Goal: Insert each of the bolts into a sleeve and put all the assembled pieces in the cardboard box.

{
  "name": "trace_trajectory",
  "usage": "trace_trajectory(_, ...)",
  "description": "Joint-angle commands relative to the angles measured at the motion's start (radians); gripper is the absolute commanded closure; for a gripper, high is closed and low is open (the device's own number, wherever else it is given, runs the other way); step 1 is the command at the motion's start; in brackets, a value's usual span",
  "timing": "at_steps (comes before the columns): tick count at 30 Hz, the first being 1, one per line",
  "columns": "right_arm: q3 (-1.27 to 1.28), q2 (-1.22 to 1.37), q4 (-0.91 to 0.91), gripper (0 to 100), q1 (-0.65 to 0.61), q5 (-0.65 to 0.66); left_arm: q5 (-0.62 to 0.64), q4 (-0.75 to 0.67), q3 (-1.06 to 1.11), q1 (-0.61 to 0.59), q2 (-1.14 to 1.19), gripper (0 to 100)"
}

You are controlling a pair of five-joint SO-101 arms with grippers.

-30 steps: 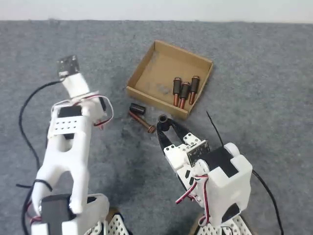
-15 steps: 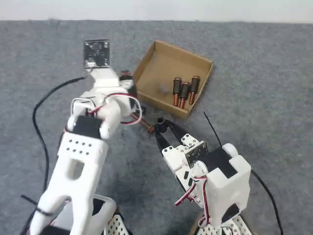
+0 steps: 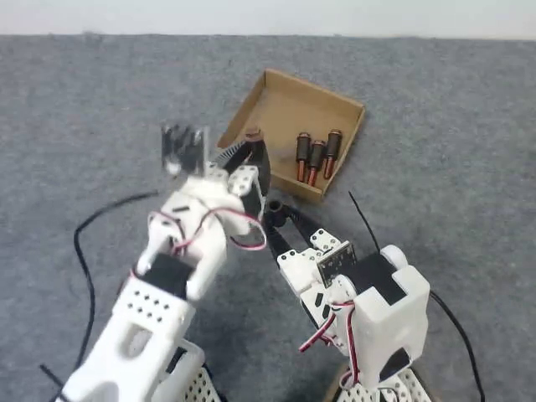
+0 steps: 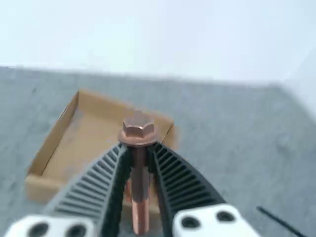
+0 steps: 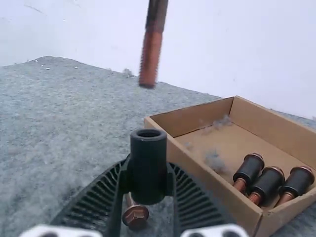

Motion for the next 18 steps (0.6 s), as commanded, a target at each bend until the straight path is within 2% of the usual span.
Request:
trace_trajectory(1, 0.018, -0.008, -0.004, 99.1, -0.001, -0.009, 0.04, -0.23, 0.11, 0.014, -0.149, 99)
trace_trajectory(6, 0.018, -0.008, -0.005, 99.1, -0.001, -0.009, 0.043, -0.089, 0.122, 0.029, -0.219, 99)
trace_trajectory(9, 0.018, -0.008, -0.007, 99.1, -0.001, -0.009, 0.043, -0.117, 0.196, 0.054, -0.258, 99)
trace_trajectory(13, 0.018, -0.008, -0.008, 99.1, -0.001, -0.009, 0.041, -0.23, 0.297, 0.061, -0.302, 99)
trace_trajectory(18, 0.018, -0.008, -0.008, 99.1, -0.001, -0.009, 0.041, -0.245, 0.323, 0.055, -0.322, 99)
